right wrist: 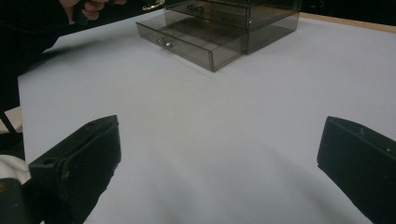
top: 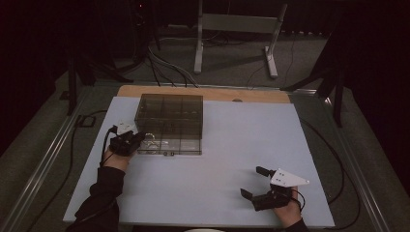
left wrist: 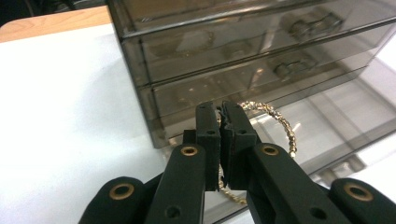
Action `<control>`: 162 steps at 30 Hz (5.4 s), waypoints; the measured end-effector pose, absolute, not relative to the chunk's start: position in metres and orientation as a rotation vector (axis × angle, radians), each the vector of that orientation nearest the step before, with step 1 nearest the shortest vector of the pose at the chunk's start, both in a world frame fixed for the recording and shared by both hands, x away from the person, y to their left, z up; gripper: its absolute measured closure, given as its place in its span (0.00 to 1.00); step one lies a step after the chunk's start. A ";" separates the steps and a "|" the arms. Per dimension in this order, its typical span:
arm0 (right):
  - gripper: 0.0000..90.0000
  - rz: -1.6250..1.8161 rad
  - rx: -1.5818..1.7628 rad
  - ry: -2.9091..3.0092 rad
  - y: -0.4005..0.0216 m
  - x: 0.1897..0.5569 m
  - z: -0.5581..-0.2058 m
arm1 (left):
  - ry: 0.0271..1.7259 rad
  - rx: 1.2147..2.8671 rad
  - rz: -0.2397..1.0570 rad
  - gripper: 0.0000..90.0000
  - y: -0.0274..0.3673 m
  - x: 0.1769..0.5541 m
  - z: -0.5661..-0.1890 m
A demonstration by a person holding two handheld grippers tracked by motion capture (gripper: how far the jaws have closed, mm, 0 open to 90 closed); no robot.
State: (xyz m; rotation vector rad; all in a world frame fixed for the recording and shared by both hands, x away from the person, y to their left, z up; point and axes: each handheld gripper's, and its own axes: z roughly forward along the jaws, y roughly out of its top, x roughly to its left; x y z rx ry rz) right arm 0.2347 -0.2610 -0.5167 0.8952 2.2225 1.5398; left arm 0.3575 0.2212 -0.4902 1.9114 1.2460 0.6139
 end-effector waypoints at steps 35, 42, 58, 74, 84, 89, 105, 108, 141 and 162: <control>0.00 1.538 0.898 2.222 -0.261 0.235 -0.517 | 1.251 1.890 0.486 0.22 0.214 0.351 -0.475; 0.00 1.541 0.897 2.217 -0.261 0.235 -0.517 | 1.218 1.880 0.455 0.18 0.210 0.347 -0.469; 0.00 1.536 0.899 2.225 -0.260 0.236 -0.517 | 1.110 1.929 0.365 0.02 0.196 0.342 -0.467; 0.00 1.542 0.895 2.226 -0.260 0.236 -0.517 | 0.828 1.879 0.220 0.00 0.186 0.329 -0.460; 0.00 1.536 0.891 2.229 -0.259 0.236 -0.517 | 0.777 1.931 0.202 0.00 0.178 0.319 -0.465; 0.00 1.538 0.889 2.232 -0.259 0.236 -0.517 | 0.753 1.948 0.190 0.00 0.178 0.313 -0.469; 0.00 1.534 0.889 2.231 -0.258 0.236 -0.517 | 0.741 1.953 0.158 0.00 0.193 0.295 -0.486; 0.00 1.532 0.889 2.234 -0.259 0.236 -0.517 | 0.747 1.959 0.159 0.00 0.195 0.291 -0.489; 0.00 1.522 0.896 2.239 -0.258 0.237 -0.518 | 0.922 1.947 0.254 0.01 0.254 0.242 -0.512; 0.00 1.517 0.896 2.242 -0.258 0.237 -0.518 | 0.937 1.960 0.296 0.01 0.261 0.236 -0.523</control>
